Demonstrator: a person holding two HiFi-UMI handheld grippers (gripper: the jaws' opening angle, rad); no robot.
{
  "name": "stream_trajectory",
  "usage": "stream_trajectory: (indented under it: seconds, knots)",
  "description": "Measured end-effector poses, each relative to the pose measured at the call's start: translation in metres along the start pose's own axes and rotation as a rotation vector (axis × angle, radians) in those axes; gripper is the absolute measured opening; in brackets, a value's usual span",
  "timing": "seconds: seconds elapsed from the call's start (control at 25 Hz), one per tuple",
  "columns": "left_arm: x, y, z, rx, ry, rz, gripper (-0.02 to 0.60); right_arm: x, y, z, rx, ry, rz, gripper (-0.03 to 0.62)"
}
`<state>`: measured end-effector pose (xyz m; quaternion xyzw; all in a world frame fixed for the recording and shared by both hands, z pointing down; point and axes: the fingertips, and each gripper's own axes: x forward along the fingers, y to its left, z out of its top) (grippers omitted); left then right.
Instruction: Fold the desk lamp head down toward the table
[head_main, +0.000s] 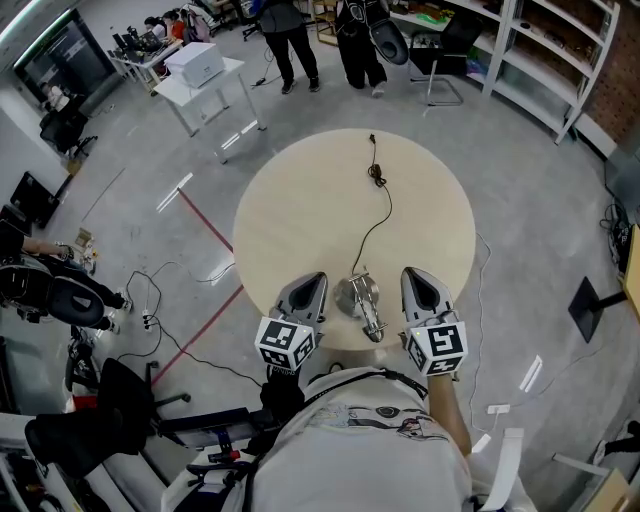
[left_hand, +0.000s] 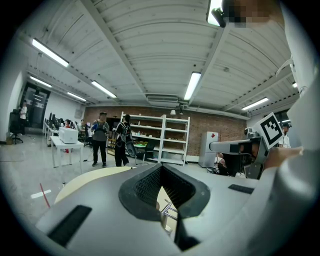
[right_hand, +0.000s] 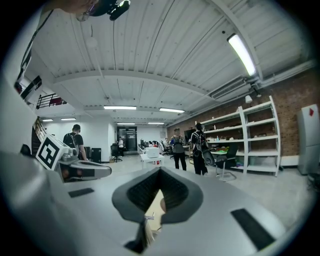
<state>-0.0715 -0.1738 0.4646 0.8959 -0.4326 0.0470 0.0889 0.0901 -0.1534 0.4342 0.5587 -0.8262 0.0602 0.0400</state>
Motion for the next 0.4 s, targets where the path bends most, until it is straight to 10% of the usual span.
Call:
stream_trajectory:
  seconds: [0.4]
  knots:
    - [-0.0017, -0.0002, -0.0051, -0.003, 0.000, -0.005, 0.002, -0.0019, 0.0000, -0.0071, 0.006, 0.008, -0.011, 0.005]
